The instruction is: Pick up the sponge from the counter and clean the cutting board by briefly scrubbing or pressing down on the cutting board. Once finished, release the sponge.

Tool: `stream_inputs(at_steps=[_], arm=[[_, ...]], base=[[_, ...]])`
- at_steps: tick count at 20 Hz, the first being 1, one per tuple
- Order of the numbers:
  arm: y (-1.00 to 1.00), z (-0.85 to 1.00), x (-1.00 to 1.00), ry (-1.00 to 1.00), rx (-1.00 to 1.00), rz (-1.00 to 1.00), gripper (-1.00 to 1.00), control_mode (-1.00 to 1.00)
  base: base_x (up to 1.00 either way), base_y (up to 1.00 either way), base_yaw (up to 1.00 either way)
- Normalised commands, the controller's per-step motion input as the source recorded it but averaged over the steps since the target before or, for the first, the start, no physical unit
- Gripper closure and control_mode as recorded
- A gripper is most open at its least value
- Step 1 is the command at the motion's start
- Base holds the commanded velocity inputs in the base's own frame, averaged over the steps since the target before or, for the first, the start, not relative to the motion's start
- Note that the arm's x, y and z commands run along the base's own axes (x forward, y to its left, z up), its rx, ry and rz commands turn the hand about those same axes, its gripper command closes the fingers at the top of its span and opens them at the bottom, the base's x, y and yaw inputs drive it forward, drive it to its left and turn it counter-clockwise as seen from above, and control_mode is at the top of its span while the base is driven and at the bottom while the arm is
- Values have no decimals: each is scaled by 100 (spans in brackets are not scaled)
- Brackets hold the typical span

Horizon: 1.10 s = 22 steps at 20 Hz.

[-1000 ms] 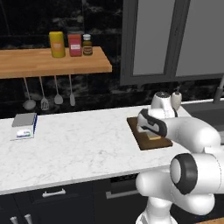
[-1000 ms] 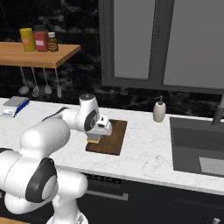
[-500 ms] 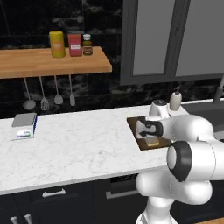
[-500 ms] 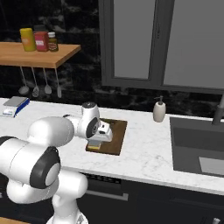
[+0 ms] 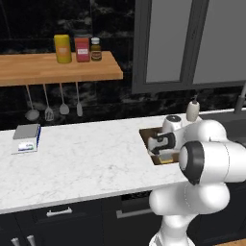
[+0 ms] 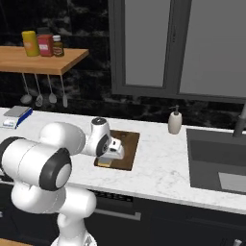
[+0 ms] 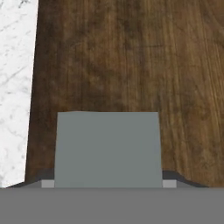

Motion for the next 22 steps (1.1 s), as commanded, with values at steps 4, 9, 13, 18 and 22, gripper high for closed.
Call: stream_inputs(at_steps=[4,9,13,18,22], arm=[[0,0,34,0,2,0,100,-100],[0,-17,20,0,0,0,100,-100],[0,-82,0,0,0,0,100,-100],[0,-56,-1,-7,2,0,100,-100],[5,2,12,-14,0,0,100,-100]], base=[[0,0,0],[0,0,0],[0,0,0],[0,0,0],[0,0,0]])
